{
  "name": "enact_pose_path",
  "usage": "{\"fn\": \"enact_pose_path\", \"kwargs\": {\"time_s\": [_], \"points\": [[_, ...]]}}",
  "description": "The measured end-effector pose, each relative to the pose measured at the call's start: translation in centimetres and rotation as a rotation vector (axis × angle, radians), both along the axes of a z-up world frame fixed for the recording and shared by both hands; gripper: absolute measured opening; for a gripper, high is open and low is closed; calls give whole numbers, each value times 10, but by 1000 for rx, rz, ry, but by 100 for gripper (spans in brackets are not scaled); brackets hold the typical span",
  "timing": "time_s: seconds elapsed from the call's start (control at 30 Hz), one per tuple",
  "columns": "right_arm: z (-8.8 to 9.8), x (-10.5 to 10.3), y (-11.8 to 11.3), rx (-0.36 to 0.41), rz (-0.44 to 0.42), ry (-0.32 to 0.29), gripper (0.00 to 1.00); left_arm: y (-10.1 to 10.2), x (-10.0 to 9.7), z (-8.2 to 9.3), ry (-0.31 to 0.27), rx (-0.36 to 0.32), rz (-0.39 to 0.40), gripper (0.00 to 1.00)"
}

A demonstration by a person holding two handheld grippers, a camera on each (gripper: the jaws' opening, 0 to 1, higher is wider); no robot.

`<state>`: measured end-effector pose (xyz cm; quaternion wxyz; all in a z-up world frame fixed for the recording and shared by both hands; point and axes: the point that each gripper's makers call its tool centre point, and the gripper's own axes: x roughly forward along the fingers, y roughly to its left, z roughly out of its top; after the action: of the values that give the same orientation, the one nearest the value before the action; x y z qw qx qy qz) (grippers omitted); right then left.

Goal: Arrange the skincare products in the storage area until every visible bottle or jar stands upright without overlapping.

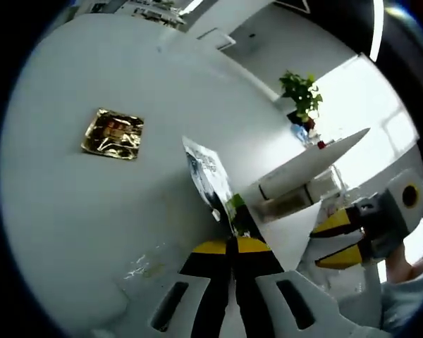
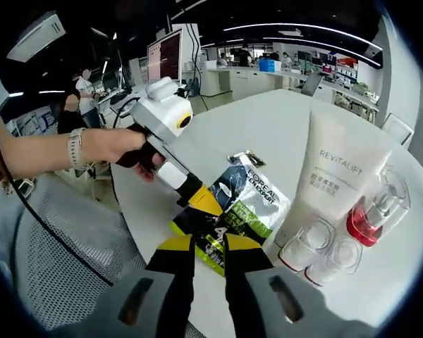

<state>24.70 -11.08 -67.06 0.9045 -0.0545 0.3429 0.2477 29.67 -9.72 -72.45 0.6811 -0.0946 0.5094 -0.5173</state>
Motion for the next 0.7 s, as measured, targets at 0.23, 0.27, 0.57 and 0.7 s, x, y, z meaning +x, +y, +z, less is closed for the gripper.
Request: {"fn": "enact_pose_path", "kwargs": {"time_s": [0.23,0.27,0.57,0.7], "points": [[-14,3,-2,-43,1,12,16,-1,-1,-9,-11,28,-24,0],[-17,3,-2,-45,1,17,16,-1,-1,-10,-12,32,-28,0],[-41,6,-12,-115,-26,27,16,-3,-1,-13,-18,32,-38,0],[-51,4,-14,-120,-30,53,17,-5,0,-14,-18,29,-40,0]]}}
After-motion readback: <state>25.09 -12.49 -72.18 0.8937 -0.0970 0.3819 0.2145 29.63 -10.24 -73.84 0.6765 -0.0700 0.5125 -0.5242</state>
